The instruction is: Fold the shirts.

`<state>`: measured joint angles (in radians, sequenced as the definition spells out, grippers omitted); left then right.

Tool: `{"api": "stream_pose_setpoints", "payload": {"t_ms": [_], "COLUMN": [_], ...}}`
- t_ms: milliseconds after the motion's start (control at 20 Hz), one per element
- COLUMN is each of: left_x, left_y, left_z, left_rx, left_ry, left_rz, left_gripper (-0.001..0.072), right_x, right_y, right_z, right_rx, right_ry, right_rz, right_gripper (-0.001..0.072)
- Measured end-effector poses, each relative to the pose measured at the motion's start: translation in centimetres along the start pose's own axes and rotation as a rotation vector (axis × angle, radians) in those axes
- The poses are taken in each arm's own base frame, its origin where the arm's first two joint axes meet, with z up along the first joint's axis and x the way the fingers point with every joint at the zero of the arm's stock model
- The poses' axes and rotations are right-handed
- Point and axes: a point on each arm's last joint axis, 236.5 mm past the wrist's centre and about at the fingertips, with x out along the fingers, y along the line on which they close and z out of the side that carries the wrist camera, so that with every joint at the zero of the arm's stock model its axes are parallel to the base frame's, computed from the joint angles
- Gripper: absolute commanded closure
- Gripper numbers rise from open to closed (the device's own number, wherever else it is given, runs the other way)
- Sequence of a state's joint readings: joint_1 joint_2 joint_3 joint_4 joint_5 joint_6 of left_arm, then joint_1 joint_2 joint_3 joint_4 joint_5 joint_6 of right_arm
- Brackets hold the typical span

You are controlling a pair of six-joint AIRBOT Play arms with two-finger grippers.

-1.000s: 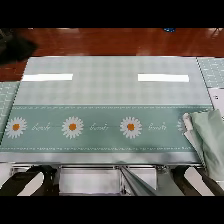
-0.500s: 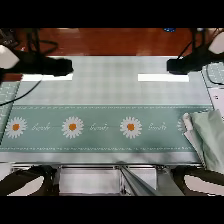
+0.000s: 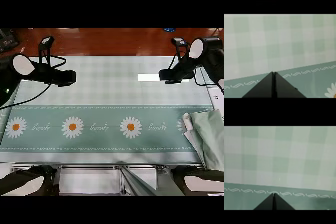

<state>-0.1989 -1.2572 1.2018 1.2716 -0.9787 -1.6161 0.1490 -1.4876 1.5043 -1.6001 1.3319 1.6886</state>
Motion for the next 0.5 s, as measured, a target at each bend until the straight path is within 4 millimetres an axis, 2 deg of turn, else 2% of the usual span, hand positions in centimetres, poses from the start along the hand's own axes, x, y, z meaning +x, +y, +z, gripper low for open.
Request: {"api": "stream_pose_setpoints", "payload": {"t_ms": [500], "left_x": [0.11], "left_y": [0.14], "left_z": [-0.05], "left_rx": [-0.002], "left_ry": [0.001], "left_rz": [0.004], "left_gripper": [0.0674], "right_x": [0.14], "right_y": [-0.07], "right_z": [-0.13], "right_rx": [0.001], "right_ry": [0.008], "right_rz": [-0.007], "right_gripper": [0.0687]}}
